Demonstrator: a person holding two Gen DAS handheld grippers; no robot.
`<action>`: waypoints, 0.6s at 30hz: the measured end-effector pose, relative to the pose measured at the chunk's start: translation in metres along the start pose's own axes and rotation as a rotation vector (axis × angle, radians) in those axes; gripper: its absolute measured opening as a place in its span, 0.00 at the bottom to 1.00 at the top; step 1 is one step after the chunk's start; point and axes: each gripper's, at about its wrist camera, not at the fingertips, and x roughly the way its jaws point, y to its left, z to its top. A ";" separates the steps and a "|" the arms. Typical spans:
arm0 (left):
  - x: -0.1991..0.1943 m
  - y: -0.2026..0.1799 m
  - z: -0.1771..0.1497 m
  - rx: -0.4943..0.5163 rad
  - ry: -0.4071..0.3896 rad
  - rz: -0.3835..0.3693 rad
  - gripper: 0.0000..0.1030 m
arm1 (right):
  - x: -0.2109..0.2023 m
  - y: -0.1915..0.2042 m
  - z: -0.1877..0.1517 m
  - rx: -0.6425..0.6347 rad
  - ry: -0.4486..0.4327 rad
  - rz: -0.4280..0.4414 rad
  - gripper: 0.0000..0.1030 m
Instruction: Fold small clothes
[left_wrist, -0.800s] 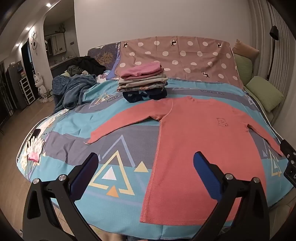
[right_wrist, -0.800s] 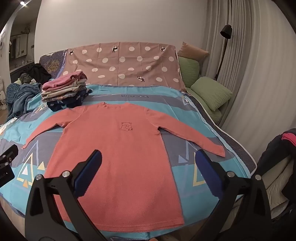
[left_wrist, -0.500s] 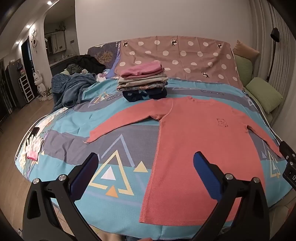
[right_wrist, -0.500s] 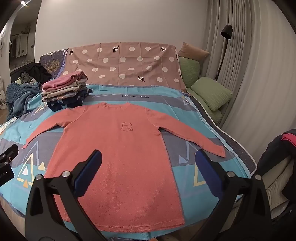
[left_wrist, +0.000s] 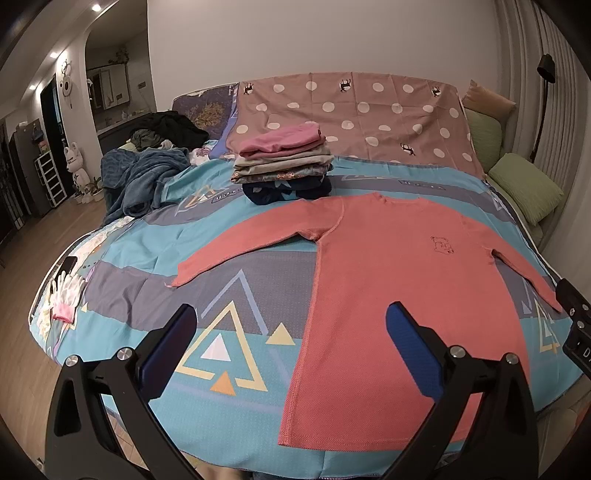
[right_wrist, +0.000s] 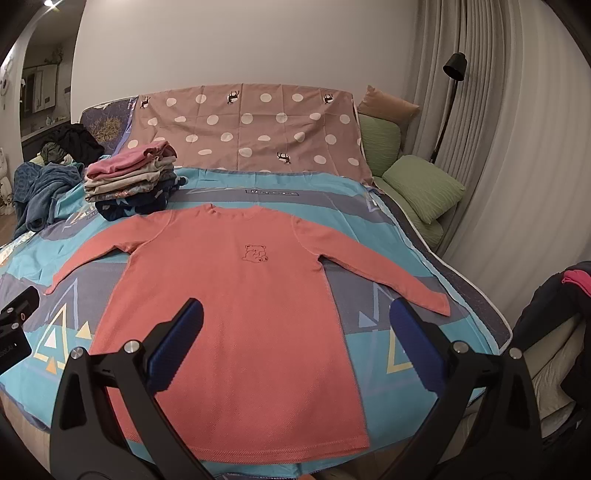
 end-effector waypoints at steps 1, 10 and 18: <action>0.000 0.000 0.000 0.000 0.000 -0.001 0.99 | 0.000 0.001 0.000 -0.001 0.001 0.001 0.98; 0.000 0.001 0.003 -0.006 0.003 -0.004 0.99 | 0.000 -0.004 -0.001 0.018 -0.002 -0.024 0.98; 0.000 0.000 0.003 -0.004 0.005 -0.009 0.99 | 0.000 -0.005 0.000 0.014 0.003 -0.019 0.98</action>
